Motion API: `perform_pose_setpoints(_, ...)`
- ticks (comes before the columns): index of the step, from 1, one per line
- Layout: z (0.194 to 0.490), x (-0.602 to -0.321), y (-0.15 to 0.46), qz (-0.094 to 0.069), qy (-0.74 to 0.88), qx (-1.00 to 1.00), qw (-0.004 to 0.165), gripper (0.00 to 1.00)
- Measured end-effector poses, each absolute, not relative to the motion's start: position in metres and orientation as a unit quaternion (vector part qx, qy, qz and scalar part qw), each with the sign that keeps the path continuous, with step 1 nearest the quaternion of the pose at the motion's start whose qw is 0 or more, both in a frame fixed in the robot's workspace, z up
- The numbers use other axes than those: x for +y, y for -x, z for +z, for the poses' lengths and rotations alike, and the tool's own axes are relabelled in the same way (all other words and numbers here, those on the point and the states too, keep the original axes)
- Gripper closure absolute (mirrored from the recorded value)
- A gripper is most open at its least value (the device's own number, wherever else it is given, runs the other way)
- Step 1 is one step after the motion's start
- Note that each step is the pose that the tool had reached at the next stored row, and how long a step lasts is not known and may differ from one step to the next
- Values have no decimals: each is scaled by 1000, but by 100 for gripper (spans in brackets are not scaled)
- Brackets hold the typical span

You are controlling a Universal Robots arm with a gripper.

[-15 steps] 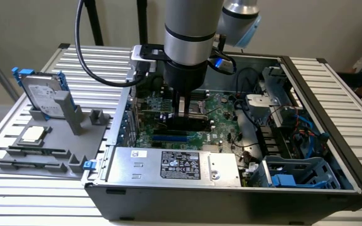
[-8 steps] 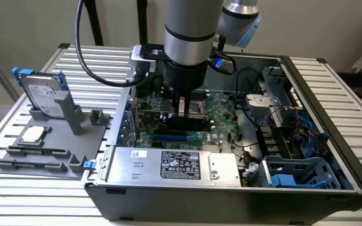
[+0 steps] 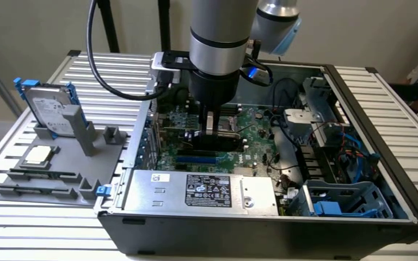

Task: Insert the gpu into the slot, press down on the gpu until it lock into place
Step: 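Insert the gpu into the slot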

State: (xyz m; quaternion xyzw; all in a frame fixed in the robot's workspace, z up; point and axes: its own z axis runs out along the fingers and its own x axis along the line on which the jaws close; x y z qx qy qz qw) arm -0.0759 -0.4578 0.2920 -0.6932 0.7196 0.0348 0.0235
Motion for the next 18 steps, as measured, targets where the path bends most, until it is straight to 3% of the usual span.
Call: perform_pose_setpoints(18, 292, -458, 76, 35, 693, 720, 24, 73)
